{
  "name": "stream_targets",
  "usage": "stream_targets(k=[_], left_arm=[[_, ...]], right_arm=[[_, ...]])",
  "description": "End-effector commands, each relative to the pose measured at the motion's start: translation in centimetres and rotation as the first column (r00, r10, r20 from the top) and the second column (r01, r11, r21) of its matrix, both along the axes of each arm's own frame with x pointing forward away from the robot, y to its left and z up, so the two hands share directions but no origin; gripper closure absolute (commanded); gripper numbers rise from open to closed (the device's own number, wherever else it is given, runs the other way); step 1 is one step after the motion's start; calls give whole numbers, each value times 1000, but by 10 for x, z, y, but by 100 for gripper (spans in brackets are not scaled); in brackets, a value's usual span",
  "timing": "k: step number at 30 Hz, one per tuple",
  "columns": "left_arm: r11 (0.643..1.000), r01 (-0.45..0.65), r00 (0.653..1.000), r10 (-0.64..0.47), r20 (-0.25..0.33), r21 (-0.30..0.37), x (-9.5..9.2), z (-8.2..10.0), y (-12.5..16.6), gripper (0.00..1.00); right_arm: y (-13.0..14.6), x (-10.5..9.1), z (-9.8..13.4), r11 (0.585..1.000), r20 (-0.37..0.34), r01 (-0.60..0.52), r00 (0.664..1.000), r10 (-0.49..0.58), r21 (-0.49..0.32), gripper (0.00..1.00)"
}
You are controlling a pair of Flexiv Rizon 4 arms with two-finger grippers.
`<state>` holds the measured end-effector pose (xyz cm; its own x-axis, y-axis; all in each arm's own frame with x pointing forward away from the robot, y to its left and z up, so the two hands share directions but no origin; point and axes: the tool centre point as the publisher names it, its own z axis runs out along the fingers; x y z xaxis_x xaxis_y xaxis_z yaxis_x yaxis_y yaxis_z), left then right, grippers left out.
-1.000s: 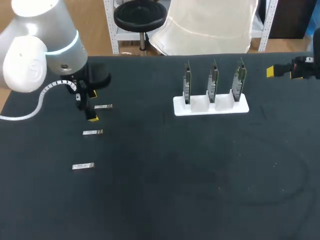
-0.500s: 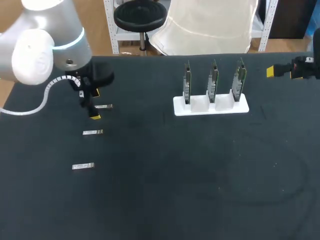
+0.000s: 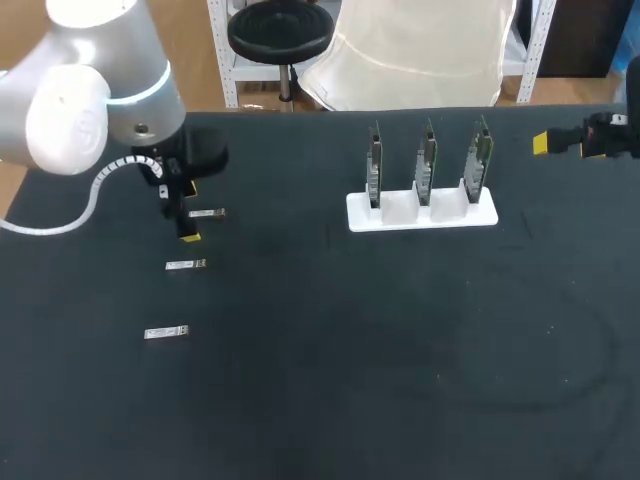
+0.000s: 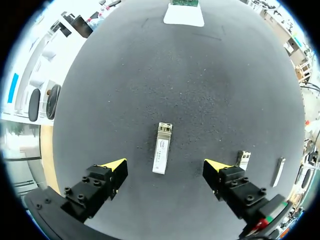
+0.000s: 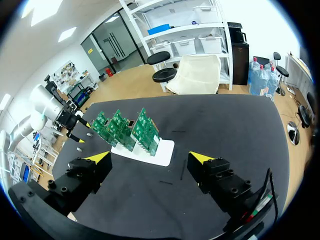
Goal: Pick up the optical module with the left hand, and insert it into the network port with the right hand.
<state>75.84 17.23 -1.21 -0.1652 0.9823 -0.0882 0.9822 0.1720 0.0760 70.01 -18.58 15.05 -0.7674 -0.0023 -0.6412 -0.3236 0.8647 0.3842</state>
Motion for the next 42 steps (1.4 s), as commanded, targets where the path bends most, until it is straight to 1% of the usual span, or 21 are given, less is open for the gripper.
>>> stream_targets(k=[1, 7, 22, 24, 25, 26, 27, 28, 30, 35, 36, 38, 39, 40, 42], left_arm=[[1000, 1, 1000, -1, -1, 3, 2, -2, -1, 0], [1000, 17, 1000, -17, 3, 9, 1, -4, -3, 0], [999, 28, 1000, -27, -13, 22, -1, -8, -1, 0], [999, 27, 1000, -26, -15, 23, -1, -9, -1, 12], [999, 26, 1000, -25, -16, 23, -1, -9, -1, 25], [999, 26, 1000, -25, -16, 23, -1, -9, -1, 43], [999, 25, 1000, -25, -17, 23, -1, -10, -1, 58], [999, 24, 1000, -24, -17, 23, -1, -10, -1, 62], [999, 24, 1000, -23, -18, 22, -1, -10, -1, 77], [1000, 16, 1000, -16, -16, 14, -1, -10, -1, 77], [1000, 8, 1000, -8, -18, 7, -2, -10, -2, 80], [1000, -15, 999, 15, -28, -12, -2, -9, -3, 84], [999, -34, 999, 33, -31, -22, -1, -7, -3, 95], [998, -50, 998, 49, -32, -33, 0, -6, -3, 100], [995, -84, 996, 82, -34, -56, 2, -3, -3, 100]], right_arm=[[1, -1, 0, 1000, 1, 5, 1000, -5, -3, 0], [1, -1, 0, 1000, 1, 5, 1000, -5, -3, 0], [1, -1, 0, 1000, 1, 5, 1000, -5, -3, 0], [1, -1, 0, 1000, 1, 5, 1000, -5, -3, 0], [1, -1, 0, 1000, 1, 5, 1000, -5, -3, 0], [1, -1, 0, 1000, 1, 5, 1000, -5, -3, 0], [1, -1, 0, 1000, 1, 5, 1000, -5, -3, 0], [1, -1, 0, 1000, 1, 5, 1000, -5, -3, 0], [1, -1, 0, 1000, 1, 5, 1000, -5, -3, 0], [1, -1, 0, 1000, 1, 5, 1000, -5, -3, 0], [1, -1, 0, 1000, 1, 5, 1000, -5, -3, 0], [1, -1, 0, 1000, 1, 5, 1000, -5, -3, 0], [1, -1, 0, 1000, 1, 5, 1000, -5, -3, 0], [1, -1, 0, 1000, 1, 5, 1000, -5, -3, 0], [1, -1, 0, 1000, 1, 5, 1000, -5, -3, 0]])
